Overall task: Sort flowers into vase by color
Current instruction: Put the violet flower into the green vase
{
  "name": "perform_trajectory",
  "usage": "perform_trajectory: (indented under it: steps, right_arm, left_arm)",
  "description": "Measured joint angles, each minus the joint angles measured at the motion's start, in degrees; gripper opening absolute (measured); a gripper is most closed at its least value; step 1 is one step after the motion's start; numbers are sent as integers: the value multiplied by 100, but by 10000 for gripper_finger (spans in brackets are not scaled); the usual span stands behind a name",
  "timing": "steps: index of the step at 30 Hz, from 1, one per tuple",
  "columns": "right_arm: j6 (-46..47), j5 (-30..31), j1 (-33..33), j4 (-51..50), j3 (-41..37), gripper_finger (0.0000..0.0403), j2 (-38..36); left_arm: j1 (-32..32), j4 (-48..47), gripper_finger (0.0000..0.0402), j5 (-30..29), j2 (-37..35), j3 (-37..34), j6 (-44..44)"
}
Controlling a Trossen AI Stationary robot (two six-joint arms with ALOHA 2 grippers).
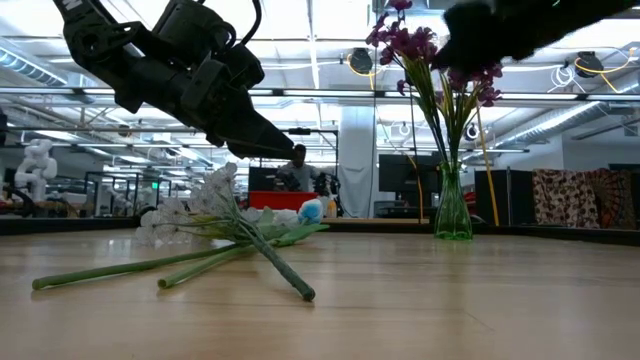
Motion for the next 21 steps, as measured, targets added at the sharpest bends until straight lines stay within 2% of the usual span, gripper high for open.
perform_trajectory:
  steps: [3, 9, 12, 21]
  right_arm:
    - [-710, 30, -364, 995, -176, 198, 107]
    - [-2897, 27, -950, 2597, -52, 183, 467]
    - [-3421, 16, -1156, 2910, 30, 168, 651]
    - [-3939, 21, -1495, 2869, 86, 125, 718]
  left_arm:
    - [2, 15, 201, 0, 0, 0, -1]
    - [0, 20, 201, 0, 0, 0, 0]
    - [2, 17, 201, -2, 0, 0, 0]
    - [2, -26, 201, -2, 0, 0, 0]
